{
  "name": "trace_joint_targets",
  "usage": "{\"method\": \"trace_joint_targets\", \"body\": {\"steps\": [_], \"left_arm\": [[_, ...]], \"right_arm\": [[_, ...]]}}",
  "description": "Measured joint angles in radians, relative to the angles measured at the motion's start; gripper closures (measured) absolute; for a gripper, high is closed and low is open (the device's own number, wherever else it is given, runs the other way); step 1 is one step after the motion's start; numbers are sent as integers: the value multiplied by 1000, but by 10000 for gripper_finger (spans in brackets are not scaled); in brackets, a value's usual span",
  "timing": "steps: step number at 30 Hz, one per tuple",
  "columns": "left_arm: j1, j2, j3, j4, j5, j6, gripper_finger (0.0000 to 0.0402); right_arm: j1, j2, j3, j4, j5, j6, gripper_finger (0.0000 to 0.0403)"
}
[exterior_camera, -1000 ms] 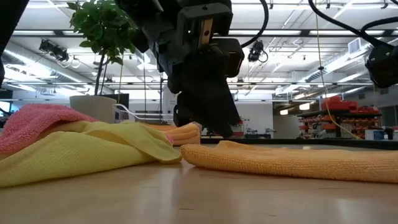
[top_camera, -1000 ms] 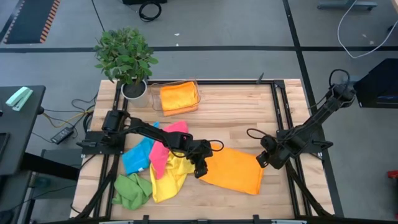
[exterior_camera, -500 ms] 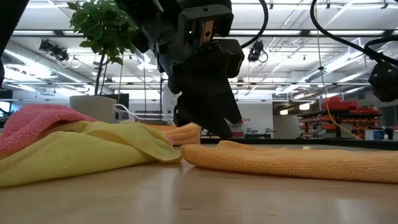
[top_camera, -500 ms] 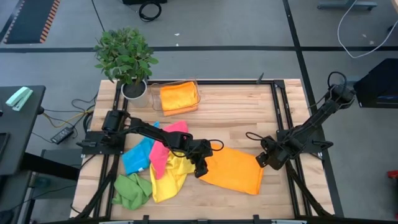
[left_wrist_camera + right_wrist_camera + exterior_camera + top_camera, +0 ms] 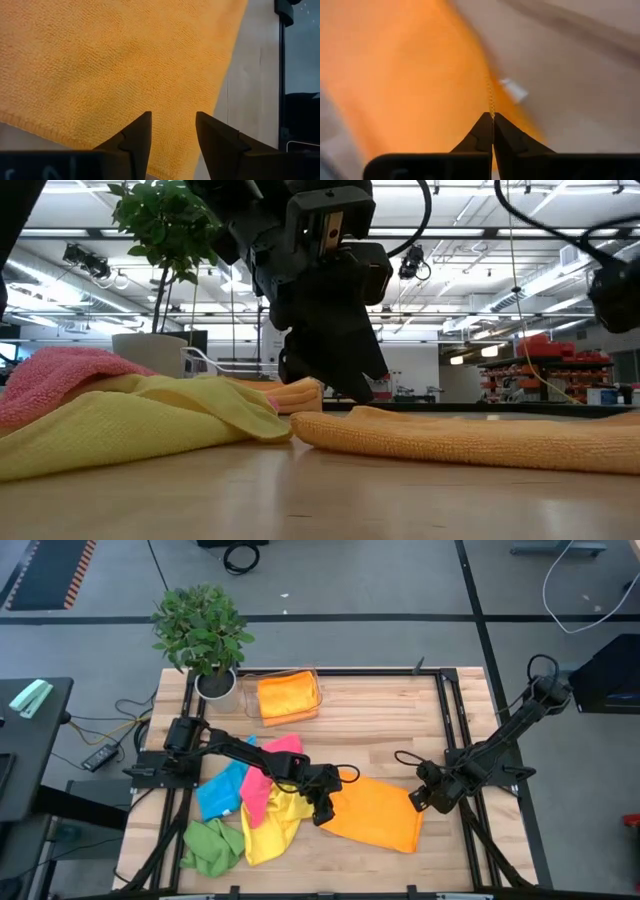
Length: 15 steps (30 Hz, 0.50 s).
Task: Fold microfiber towels
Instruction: Fold the orange microfiber cloth
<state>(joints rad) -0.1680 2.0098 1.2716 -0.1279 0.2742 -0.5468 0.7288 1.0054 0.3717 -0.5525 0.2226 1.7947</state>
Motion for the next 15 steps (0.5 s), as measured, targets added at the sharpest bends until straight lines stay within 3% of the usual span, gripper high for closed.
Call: {"method": "trace_joint_targets", "body": {"steps": [10, 15], "left_arm": [[0, 0, 0, 0, 0, 38, 250], [0, 0, 0, 0, -1, 43, 247]], "right_arm": [[1, 0, 183, -19, -59, 12, 396], [0, 0, 200, -160, -124, 45, 396]]}}
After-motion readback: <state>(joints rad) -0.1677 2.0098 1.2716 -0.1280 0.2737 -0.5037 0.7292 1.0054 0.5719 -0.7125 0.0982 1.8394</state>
